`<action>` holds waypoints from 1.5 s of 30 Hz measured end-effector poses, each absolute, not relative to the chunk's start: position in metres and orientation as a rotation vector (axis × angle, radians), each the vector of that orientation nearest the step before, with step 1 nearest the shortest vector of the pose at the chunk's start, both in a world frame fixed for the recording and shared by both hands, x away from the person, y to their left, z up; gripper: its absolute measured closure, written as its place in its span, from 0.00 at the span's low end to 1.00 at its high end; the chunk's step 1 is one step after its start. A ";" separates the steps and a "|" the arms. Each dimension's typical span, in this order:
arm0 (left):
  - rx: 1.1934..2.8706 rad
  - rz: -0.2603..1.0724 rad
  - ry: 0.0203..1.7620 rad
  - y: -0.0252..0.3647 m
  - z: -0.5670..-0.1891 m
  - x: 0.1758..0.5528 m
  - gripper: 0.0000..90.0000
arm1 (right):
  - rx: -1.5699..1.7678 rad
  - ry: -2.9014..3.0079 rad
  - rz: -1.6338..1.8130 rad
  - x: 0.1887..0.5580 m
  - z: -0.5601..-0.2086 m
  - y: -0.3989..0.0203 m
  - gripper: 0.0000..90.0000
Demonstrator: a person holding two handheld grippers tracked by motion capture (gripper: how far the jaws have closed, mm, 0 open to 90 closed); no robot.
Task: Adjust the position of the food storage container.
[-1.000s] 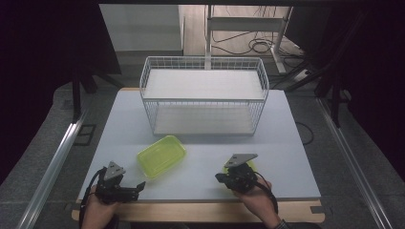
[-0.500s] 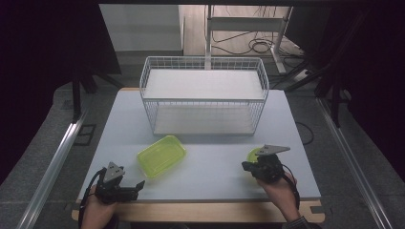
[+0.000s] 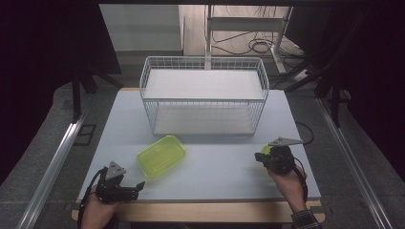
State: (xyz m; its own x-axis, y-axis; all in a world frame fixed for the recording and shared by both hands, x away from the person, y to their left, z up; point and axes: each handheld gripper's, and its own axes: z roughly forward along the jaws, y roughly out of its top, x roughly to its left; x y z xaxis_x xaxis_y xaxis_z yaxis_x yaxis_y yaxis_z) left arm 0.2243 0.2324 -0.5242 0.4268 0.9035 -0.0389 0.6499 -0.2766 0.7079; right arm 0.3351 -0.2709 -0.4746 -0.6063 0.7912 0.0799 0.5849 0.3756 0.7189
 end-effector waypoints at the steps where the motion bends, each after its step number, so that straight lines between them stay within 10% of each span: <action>1: 2.028 0.498 1.316 0.233 -0.524 0.225 0.09 | 1.206 2.364 1.063 0.334 -0.474 -0.270 0.98; 13: 1.945 0.430 1.393 0.252 -0.524 0.246 0.98 | 1.108 2.420 1.130 0.327 -0.472 -0.246 0.98; 45: 2.028 0.306 1.233 0.179 -0.534 0.332 0.97 | 0.981 2.600 1.165 0.381 -0.514 -0.141 0.96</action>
State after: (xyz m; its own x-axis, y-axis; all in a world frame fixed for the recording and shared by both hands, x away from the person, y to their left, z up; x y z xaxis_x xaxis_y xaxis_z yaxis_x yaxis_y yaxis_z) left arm 0.3321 0.1793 -0.5339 0.5117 0.8435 -0.1631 0.6697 -0.2726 0.6908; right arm 0.3814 -0.1407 -0.5145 -0.7806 0.6092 0.1398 0.5098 0.4912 0.7063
